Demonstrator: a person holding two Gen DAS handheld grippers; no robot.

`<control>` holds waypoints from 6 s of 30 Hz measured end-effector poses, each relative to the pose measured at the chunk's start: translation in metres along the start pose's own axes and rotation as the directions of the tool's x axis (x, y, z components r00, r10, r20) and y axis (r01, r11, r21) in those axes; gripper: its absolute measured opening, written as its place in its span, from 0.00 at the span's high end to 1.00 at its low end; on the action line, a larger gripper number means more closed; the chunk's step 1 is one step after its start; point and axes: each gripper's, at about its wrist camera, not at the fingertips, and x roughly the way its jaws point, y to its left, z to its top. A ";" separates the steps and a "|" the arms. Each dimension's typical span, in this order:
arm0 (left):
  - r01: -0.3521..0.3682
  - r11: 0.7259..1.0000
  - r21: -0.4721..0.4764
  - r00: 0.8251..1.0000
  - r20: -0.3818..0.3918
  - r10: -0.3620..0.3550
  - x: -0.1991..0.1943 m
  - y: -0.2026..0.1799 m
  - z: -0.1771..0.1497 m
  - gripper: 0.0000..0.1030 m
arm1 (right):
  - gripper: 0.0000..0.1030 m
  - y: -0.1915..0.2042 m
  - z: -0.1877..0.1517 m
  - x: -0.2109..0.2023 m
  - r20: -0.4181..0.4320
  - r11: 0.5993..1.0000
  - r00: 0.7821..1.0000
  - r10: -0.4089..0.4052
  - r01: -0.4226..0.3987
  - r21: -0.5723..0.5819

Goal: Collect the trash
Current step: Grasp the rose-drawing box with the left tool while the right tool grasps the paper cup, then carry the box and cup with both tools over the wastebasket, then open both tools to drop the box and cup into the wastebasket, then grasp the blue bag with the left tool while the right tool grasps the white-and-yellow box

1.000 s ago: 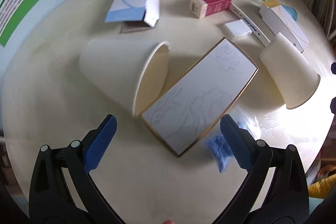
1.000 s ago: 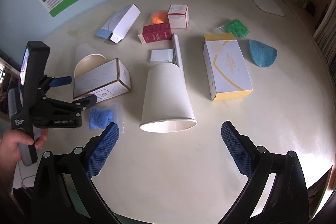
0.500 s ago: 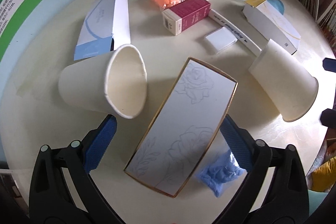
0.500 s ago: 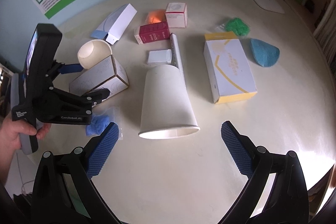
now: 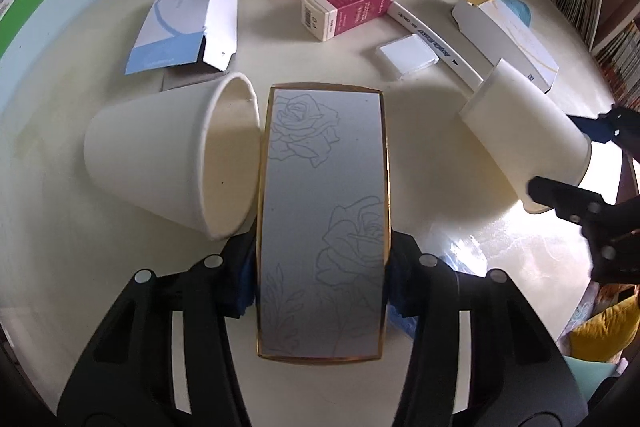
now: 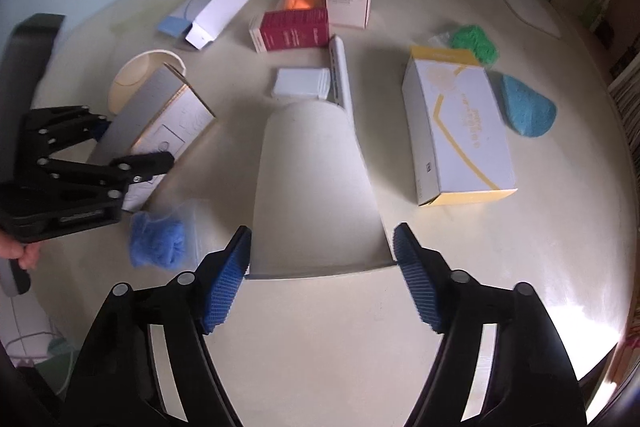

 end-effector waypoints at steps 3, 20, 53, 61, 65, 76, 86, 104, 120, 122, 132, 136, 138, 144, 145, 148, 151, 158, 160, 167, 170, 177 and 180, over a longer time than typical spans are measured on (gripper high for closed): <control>-0.024 1.000 -0.003 1.000 0.014 0.024 -0.007 -0.003 0.000 0.54 | 0.31 0.001 0.000 -0.001 0.010 1.000 1.000 0.007 -0.007 -0.004; -0.077 0.997 0.000 0.992 0.102 0.077 -0.054 0.003 -0.011 0.54 | 0.40 -0.007 -0.005 -0.047 0.109 0.998 0.993 0.046 -0.051 0.042; 0.127 0.775 0.619 0.985 0.010 -0.170 -0.074 -0.197 -0.070 0.54 | 0.40 -0.063 -0.259 -0.160 0.132 0.713 0.965 -0.228 0.073 0.697; 0.175 0.691 0.701 0.981 -0.064 -0.183 -0.064 -0.292 -0.119 0.54 | 0.40 -0.104 -0.346 -0.173 0.117 0.642 0.964 -0.239 0.067 0.763; 0.202 0.649 0.733 0.978 -0.120 -0.170 -0.050 -0.350 -0.146 0.54 | 0.40 -0.127 -0.405 -0.173 0.096 0.592 0.968 -0.231 0.062 0.804; 0.255 0.563 0.787 0.964 -0.255 -0.079 0.032 -0.470 -0.217 0.54 | 0.40 -0.182 -0.551 -0.111 0.022 0.465 0.993 -0.119 0.036 0.885; 0.336 0.535 0.775 0.902 -0.429 0.055 0.174 -0.519 -0.281 0.54 | 0.39 -0.208 -0.636 0.015 0.020 0.349 1.000 -0.019 -0.012 0.937; 0.346 0.508 0.789 0.866 -0.476 0.151 0.312 -0.547 -0.318 0.42 | 0.31 -0.241 -0.685 0.163 0.048 0.227 0.994 0.103 -0.070 0.971; 0.345 0.531 0.774 0.893 -0.445 0.068 0.251 -0.543 -0.287 0.35 | 0.22 -0.246 -0.674 0.091 0.066 0.254 0.998 0.021 -0.069 0.965; 0.345 0.535 0.771 0.899 -0.435 0.046 0.229 -0.540 -0.276 0.35 | 0.22 -0.245 -0.666 0.072 0.068 0.280 0.998 -0.002 -0.065 0.958; 0.307 0.610 0.730 0.942 -0.322 -0.088 0.090 -0.484 -0.209 0.20 | 0.16 -0.226 -0.553 -0.059 0.156 0.502 0.984 -0.088 -0.092 0.860; 0.283 0.669 0.687 0.957 -0.248 -0.150 0.030 -0.436 -0.180 0.14 | 0.13 -0.205 -0.482 -0.102 0.210 0.630 0.973 -0.099 -0.102 0.770; 0.271 0.710 0.650 0.962 -0.202 -0.181 0.000 -0.402 -0.164 0.13 | 0.13 -0.188 -0.440 -0.120 0.244 0.692 0.966 -0.090 -0.115 0.712; 0.168 0.834 0.526 0.985 -0.049 -0.167 -0.064 -0.282 -0.126 0.12 | 0.13 -0.136 -0.325 -0.148 0.326 0.836 0.944 -0.048 -0.141 0.530; 0.149 0.848 0.508 0.987 -0.033 -0.154 -0.068 -0.269 -0.123 0.12 | 0.13 -0.129 -0.307 -0.148 0.329 0.855 0.944 -0.035 -0.142 0.499; 0.084 0.907 0.413 0.995 0.021 -0.102 -0.077 -0.203 -0.110 0.12 | 0.13 -0.107 -0.257 -0.144 0.329 0.894 0.944 0.007 -0.153 0.420; 0.048 0.941 0.335 0.996 0.050 -0.069 -0.077 -0.153 -0.100 0.12 | 0.13 -0.083 -0.212 -0.138 0.331 0.928 0.943 0.046 -0.163 0.336; -0.009 0.949 0.314 0.998 0.064 -0.012 -0.052 -0.087 -0.077 0.12 | 0.13 -0.038 -0.146 -0.128 0.327 0.965 0.943 0.058 -0.137 0.223; -0.001 0.944 0.331 0.999 0.041 -0.013 -0.035 -0.077 -0.067 0.12 | 0.13 -0.032 -0.135 -0.125 0.320 0.967 0.946 0.052 -0.127 0.220; 0.028 0.933 0.360 0.999 0.013 -0.035 -0.002 -0.061 -0.055 0.12 | 0.13 -0.022 -0.112 -0.113 0.283 0.973 0.959 0.012 -0.077 0.220; 0.050 0.934 0.354 0.998 0.011 -0.058 0.006 -0.060 -0.044 0.17 | 0.13 -0.025 -0.108 -0.106 0.265 0.970 0.964 0.004 -0.068 0.232; 0.060 0.941 0.332 0.997 0.027 -0.073 0.006 -0.051 -0.018 0.65 | 0.13 -0.055 -0.081 -0.085 0.209 0.974 0.978 -0.029 -0.019 0.224; 0.081 0.957 0.279 0.996 0.013 -0.088 0.006 -0.046 -0.008 0.66 | 0.13 -0.065 -0.061 -0.073 0.184 0.982 0.982 -0.035 0.000 0.189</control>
